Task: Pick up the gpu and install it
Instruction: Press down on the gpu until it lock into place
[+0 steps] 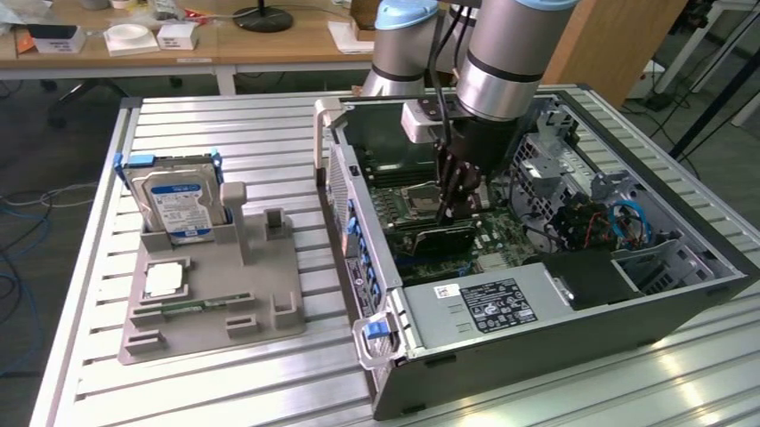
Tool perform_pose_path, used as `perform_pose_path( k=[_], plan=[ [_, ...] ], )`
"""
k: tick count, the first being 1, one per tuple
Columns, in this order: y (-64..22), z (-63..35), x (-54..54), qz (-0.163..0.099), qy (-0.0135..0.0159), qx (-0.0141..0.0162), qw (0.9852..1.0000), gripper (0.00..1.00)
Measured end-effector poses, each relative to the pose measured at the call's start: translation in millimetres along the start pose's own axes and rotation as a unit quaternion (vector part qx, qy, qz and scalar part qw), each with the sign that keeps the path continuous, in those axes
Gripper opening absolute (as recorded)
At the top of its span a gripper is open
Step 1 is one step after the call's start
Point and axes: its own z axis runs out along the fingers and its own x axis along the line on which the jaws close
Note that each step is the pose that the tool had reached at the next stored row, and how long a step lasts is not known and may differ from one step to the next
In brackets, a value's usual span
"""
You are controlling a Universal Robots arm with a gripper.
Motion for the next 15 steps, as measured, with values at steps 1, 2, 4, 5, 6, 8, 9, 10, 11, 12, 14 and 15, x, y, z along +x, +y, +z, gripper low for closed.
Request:
perform_pose_path(
  k=[1,2,4,5,6,8,9,10,11,12,14,15],
  plan=[
    [0.0,0.0,0.0,0.000,0.0000,0.0000,1.0000,0.11],
    [0.0,0.0,0.0,0.000,0.0000,0.0000,1.0000,0.11],
    [0.0,0.0,0.0,0.000,0.0000,0.0000,1.0000,0.11],
    [0.3,0.1,0.0,0.000,0.0000,0.0000,1.0000,0.11],
    [0.8,0.3,0.0,0.000,0.0000,0.0000,1.0000,0.11],
    [2.4,1.0,0.0,0.000,0.0001,0.0000,1.0000,0.11],
    [3.4,1.5,0.0,0.000,0.0001,0.0000,1.0000,0.11],
    [4.5,1.9,0.0,0.000,0.0002,0.0000,1.0000,0.11],
    [5.7,2.3,0.0,0.000,0.0002,0.0000,1.0000,0.11],
    [6.9,2.7,0.0,0.000,0.0002,0.0000,1.0000,0.11],
    [9.2,3.5,0.0,0.000,0.0003,0.0000,1.0000,0.11],
    [9.7,3.9,0.0,0.000,0.0003,0.0000,1.0000,0.11]
  ],
)
